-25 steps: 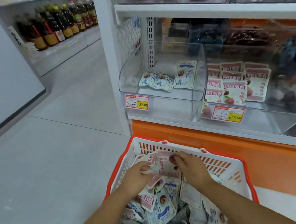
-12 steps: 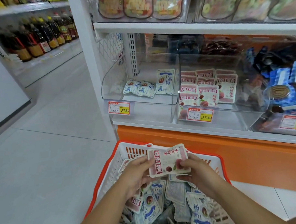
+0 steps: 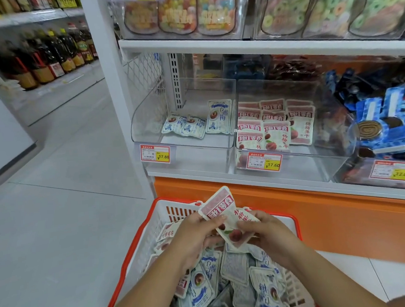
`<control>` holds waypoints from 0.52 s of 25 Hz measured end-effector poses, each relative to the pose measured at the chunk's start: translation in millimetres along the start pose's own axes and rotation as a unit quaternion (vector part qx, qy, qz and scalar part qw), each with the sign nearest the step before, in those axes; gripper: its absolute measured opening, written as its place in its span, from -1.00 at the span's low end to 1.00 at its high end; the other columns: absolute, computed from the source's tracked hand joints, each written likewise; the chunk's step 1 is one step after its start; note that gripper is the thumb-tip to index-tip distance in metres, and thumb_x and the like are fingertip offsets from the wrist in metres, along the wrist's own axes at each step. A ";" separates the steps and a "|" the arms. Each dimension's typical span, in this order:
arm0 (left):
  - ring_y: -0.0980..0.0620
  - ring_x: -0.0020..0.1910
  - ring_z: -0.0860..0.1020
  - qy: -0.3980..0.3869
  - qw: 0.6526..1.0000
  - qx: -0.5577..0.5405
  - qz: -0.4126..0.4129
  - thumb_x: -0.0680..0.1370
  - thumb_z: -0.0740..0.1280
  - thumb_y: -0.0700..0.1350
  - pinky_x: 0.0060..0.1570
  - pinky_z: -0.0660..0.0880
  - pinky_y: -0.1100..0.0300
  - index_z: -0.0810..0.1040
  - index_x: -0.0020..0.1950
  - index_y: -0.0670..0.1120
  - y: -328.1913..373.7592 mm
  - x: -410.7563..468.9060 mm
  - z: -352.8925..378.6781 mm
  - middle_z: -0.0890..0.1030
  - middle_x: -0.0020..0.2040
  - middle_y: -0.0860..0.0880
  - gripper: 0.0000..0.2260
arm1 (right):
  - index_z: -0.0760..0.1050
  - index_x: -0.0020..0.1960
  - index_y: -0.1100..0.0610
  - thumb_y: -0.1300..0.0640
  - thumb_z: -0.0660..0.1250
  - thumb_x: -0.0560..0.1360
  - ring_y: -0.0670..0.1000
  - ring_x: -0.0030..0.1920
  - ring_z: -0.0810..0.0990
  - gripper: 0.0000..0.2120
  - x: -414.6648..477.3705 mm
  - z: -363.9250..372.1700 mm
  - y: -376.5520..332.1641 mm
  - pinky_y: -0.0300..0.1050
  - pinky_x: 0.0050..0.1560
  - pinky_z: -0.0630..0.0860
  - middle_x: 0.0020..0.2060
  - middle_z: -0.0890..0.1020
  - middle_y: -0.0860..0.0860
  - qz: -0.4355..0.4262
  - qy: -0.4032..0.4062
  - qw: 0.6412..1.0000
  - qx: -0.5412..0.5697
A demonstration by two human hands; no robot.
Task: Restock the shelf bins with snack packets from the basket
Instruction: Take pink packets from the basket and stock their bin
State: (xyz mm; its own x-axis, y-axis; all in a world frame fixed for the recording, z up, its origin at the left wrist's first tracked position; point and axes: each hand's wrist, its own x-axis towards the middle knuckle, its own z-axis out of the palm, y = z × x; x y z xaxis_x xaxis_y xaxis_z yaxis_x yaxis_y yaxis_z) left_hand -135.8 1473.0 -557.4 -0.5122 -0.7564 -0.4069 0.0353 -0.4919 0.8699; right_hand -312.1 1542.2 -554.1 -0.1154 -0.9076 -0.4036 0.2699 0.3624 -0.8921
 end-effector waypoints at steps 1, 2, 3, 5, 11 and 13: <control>-0.10 0.03 0.68 0.003 1.000 0.025 0.007 0.50 0.42 -0.21 0.07 0.60 -0.04 0.56 0.21 -0.18 2.5 1.1 -0.6 0.70 0.04 -0.12 -0.71 | 0.54 0.10 0.26 0.23 0.46 0.41 0.23 -0.12 0.68 -0.72 -1.2 -1.8 -6.1 -0.07 -0.09 0.57 -0.07 0.69 0.20 -0.011 0.005 0.999 -0.043; -0.08 0.02 0.68 0.007 0.998 0.062 0.017 0.50 0.44 -0.18 0.10 0.59 -0.06 0.58 0.21 -0.16 5.9 1.6 -0.7 0.71 0.02 -0.09 -0.71 | 0.55 0.12 0.19 0.18 0.46 0.43 0.20 -0.07 0.69 -0.72 -2.0 -4.0 -13.1 -0.06 -0.03 0.56 -0.04 0.71 0.13 -0.027 0.015 0.996 -0.086; -0.04 -0.01 0.68 0.011 0.994 0.102 0.027 0.49 0.45 -0.14 0.10 0.59 -0.07 0.60 0.18 -0.11 10.9 1.5 0.5 0.71 0.00 -0.05 -0.73 | 0.57 0.16 0.10 0.12 0.45 0.45 0.12 -0.03 0.69 -0.71 -4.6 -5.0 -22.3 -0.07 0.00 0.54 -0.03 0.71 0.05 -0.044 0.029 0.992 -0.119; 0.03 -0.07 0.69 0.001 0.985 0.166 0.044 0.48 0.47 -0.09 0.05 0.62 -0.01 0.64 0.12 -0.02 24.7 0.0 8.5 0.72 -0.06 0.01 -0.78 | 0.56 0.20 -0.02 0.08 0.45 0.46 0.00 -0.03 0.69 -0.69 -10.7 -3.8 -43.6 -0.09 0.02 0.54 -0.05 0.72 -0.02 -0.081 0.036 0.984 -0.157; 0.19 -0.09 0.67 -0.049 0.951 0.243 0.185 0.50 0.45 -0.15 -0.07 0.59 0.24 0.62 0.11 0.06 100.1 3.5 58.9 0.71 -0.05 0.11 -0.78 | 0.60 0.04 0.12 0.17 0.49 0.43 0.06 -0.20 0.66 -0.80 -31.0 -21.4 -139.1 -0.11 -0.16 0.56 -0.19 0.68 0.17 -0.177 0.063 0.943 -0.273; 0.21 -0.02 0.63 0.001 0.920 0.287 0.267 0.50 0.45 -0.08 0.05 0.57 0.21 0.58 0.18 0.11 121.5 13.5 66.4 0.67 0.04 0.15 -0.72 | 0.55 0.01 0.14 0.18 0.51 0.42 0.11 -0.16 0.69 -0.79 -29.5 -45.5 -182.2 0.00 -0.11 0.61 -0.21 0.69 0.13 -0.196 0.148 0.927 -0.285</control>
State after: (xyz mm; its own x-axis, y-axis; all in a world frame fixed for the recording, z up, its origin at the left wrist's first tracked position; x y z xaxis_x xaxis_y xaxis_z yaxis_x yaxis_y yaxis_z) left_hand -195.4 1431.7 -438.7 -0.5519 -0.8251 0.1214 -0.1785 0.2591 0.9492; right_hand -401.3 1512.5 -388.9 -0.3780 -0.9257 0.0105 -0.3867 0.1475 -0.9103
